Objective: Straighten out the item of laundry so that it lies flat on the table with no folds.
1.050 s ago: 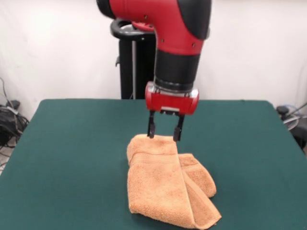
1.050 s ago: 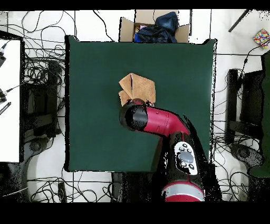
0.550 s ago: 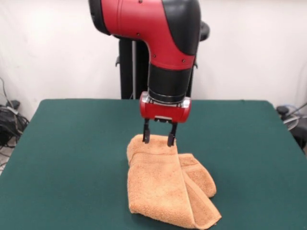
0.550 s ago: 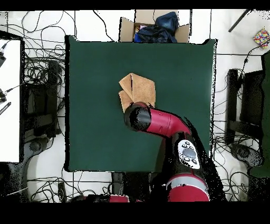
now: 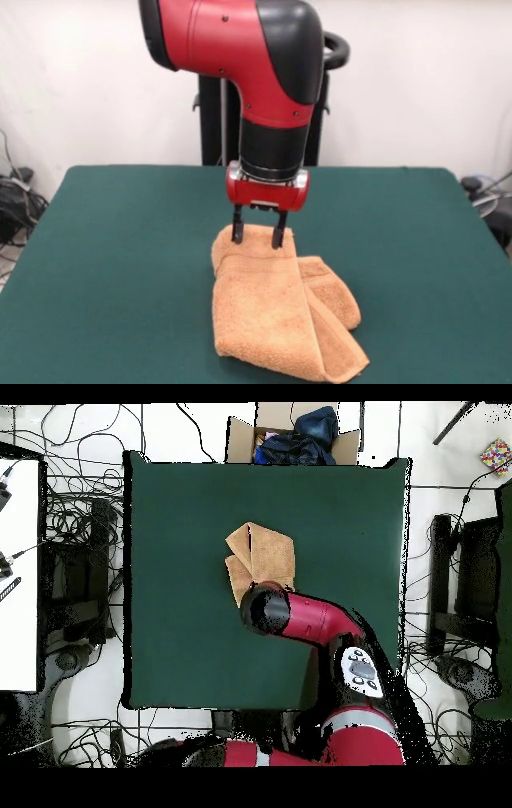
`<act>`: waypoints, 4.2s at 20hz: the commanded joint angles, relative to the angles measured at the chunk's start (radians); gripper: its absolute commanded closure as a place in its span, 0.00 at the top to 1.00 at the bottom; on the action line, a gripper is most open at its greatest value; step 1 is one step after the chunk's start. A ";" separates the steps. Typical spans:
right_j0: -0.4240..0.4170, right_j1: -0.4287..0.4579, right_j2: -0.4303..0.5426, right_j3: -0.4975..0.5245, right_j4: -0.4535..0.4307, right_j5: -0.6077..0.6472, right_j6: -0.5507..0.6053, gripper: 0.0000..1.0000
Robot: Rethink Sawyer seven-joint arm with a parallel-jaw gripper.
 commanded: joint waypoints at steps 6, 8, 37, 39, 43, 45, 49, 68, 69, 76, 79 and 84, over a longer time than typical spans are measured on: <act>-0.043 0.037 0.178 0.136 -0.041 -0.116 0.134 1.00; -0.027 0.031 0.171 0.152 -0.035 -0.126 0.155 1.00; 0.023 0.099 0.134 0.094 -0.008 -0.182 0.152 1.00; 0.031 0.090 0.133 0.085 0.001 -0.166 0.153 1.00; 0.052 0.066 0.118 0.063 0.019 -0.128 0.155 1.00; 0.053 0.062 0.118 0.055 0.020 -0.124 0.153 1.00; 0.041 0.070 0.119 0.015 0.013 -0.107 0.127 1.00; -0.028 0.056 0.155 -0.077 -0.032 -0.005 0.052 1.00; -0.031 0.056 0.155 -0.080 -0.034 -0.005 0.049 1.00; -0.052 0.046 0.154 -0.084 -0.052 -0.006 0.035 1.00; -0.062 0.031 0.154 -0.086 -0.055 0.007 0.028 1.00; -0.089 0.009 0.154 -0.123 -0.066 0.063 -0.015 1.00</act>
